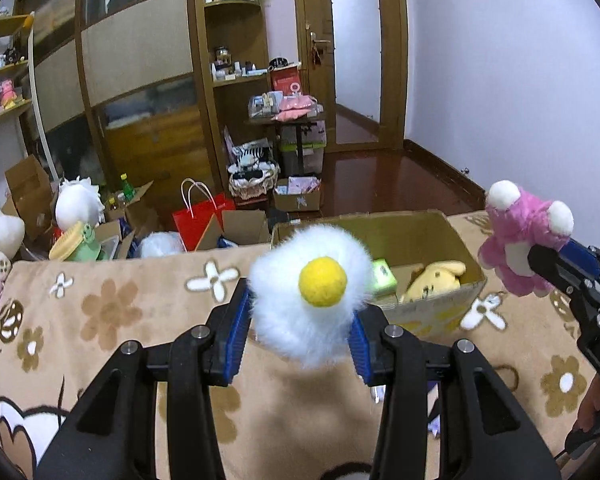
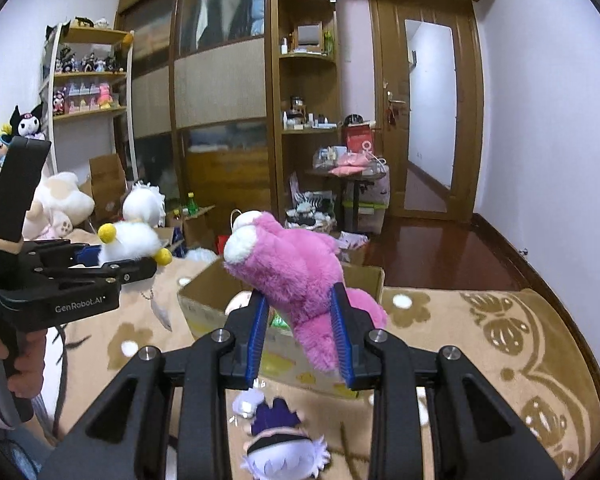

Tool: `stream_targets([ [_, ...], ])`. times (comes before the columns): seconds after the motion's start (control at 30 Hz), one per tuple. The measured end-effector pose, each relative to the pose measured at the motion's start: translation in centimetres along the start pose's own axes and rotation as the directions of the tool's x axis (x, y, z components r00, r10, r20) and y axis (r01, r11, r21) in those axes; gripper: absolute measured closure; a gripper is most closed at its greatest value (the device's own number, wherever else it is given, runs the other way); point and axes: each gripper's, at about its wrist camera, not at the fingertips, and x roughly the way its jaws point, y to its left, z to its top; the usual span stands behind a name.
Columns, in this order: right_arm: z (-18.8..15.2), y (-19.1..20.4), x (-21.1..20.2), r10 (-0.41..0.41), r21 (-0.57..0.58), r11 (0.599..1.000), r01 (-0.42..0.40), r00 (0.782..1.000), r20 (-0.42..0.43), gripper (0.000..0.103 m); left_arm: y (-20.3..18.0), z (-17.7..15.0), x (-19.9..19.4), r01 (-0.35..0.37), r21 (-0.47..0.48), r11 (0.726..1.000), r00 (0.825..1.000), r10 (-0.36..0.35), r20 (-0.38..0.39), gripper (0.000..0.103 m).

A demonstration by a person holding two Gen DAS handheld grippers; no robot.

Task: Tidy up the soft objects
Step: 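Carry the chick and bunny over the box and open both tools to drop them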

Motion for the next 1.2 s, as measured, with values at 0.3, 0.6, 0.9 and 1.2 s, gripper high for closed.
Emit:
stream_targets([
  [0.3, 2.5, -1.5, 3.1, 0.005, 0.021, 1.000, -0.006, 0.999, 0.034, 0.071, -1.1, 5.0, 1.8, -0.017, 0.032, 0.999, 0.996, 0.014, 0.087, 0.061],
  [0.6, 1.4, -2.2, 7.9, 0.020, 0.071, 0.997, -0.019, 1.000, -0.021, 0.071, -0.9, 4.9, 7.1, 0.001, 0.011, 1.000, 0.999, -0.002, 0.034, 0.060],
  [0.9, -0.7, -2.5, 11.2, 0.030, 0.076, 0.997, -0.021, 0.993, -0.111, 0.070, -1.4, 2.8, 11.8, 0.027, 0.022, 0.999, 0.996, -0.025, -0.084, 0.059],
  [1.2, -1.5, -2.0, 12.0, 0.004, 0.060, 0.998, 0.004, 0.991, -0.135, 0.067, -1.2, 1.2, 13.1, 0.013, 0.021, 1.000, 0.992, -0.010, -0.124, 0.048],
])
